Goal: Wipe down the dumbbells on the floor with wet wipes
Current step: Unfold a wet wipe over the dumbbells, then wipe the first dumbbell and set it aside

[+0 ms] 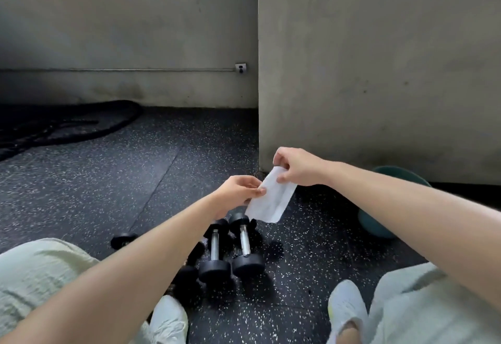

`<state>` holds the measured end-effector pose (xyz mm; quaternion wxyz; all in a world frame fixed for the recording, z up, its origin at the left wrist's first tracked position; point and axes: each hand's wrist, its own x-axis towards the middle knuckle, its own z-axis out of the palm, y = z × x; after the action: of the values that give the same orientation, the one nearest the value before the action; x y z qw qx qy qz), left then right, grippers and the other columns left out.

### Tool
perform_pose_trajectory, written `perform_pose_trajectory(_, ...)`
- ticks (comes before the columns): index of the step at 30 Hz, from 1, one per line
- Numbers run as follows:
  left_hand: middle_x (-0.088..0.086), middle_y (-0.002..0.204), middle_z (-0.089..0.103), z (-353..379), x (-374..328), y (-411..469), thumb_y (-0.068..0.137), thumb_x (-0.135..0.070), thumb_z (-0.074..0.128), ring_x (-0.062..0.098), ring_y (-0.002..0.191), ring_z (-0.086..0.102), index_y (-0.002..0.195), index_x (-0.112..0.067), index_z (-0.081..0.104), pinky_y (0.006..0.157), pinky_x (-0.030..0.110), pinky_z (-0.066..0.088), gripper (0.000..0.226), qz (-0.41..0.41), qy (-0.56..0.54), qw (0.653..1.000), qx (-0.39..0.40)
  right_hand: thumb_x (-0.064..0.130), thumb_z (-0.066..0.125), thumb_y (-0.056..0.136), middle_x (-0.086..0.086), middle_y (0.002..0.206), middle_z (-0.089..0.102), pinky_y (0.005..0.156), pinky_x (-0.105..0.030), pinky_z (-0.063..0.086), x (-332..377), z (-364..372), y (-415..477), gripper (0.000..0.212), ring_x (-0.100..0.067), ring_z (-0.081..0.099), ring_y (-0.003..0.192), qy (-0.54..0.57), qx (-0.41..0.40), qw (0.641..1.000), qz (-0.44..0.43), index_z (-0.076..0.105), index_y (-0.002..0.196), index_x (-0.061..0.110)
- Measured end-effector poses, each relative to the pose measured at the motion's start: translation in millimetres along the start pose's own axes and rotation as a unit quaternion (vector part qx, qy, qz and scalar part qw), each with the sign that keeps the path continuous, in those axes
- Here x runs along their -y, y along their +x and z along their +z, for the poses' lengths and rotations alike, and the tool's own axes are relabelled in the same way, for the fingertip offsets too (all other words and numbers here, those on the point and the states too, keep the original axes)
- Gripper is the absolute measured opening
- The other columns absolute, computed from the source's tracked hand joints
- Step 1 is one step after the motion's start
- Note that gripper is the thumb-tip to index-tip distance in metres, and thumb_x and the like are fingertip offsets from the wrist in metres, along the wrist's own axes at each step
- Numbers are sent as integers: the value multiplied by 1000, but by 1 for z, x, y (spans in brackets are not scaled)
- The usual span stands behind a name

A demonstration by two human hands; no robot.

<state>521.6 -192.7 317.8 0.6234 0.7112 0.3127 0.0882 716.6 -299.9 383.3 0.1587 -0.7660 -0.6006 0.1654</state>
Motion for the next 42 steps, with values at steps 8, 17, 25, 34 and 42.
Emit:
perform_pose_trajectory(8, 2, 82, 66, 22, 26, 123, 106, -19, 62, 13, 68, 56, 101, -8, 73, 58, 21, 45, 16, -3, 31, 998, -46, 24, 78, 83, 13, 101, 58, 71, -23, 41, -95, 27, 80, 41, -10, 55, 95, 30, 84, 996, 18, 67, 122, 31)
perform_pose_trajectory(17, 1, 89, 77, 35, 59, 187, 92, -17, 81, 6, 75, 67, 105, -8, 72, 68, 19, 51, 18, -33, -12, 997, -64, 21, 71, 84, 4, 93, 60, 62, -26, 41, -142, 77, 146, 6, -13, 57, 82, 123, -40, 987, 96, 68, 89, 22)
perform_pose_trajectory(25, 3, 80, 70, 49, 116, 133, 99, -38, 71, 18, 73, 58, 96, -14, 79, 67, 33, 47, 25, -85, -25, 967, -240, 16, 63, 87, 7, 86, 64, 58, -27, 39, -106, 95, 132, 9, -13, 57, 76, 69, 15, 997, -6, 64, 92, 23)
perform_pose_trajectory(34, 19, 103, 75, 41, 90, 152, 96, 4, 61, 21, 72, 76, 115, 0, 63, 60, 25, 59, 20, -159, -230, 937, -208, 10, 57, 86, 10, 72, 66, 54, -24, 41, -99, 111, 118, 27, -11, 57, 62, 162, 31, 986, 19, 77, 88, 28)
perform_pose_trajectory(42, 15, 103, 78, 38, 175, 165, 96, -4, 54, 23, 85, 77, 113, -2, 69, 73, 29, 62, 23, -226, -275, 917, -182, 26, 77, 86, 4, 82, 69, 44, -14, 39, -134, 225, 129, 12, -2, 55, 51, 209, 80, 970, 99, 75, 98, 27)
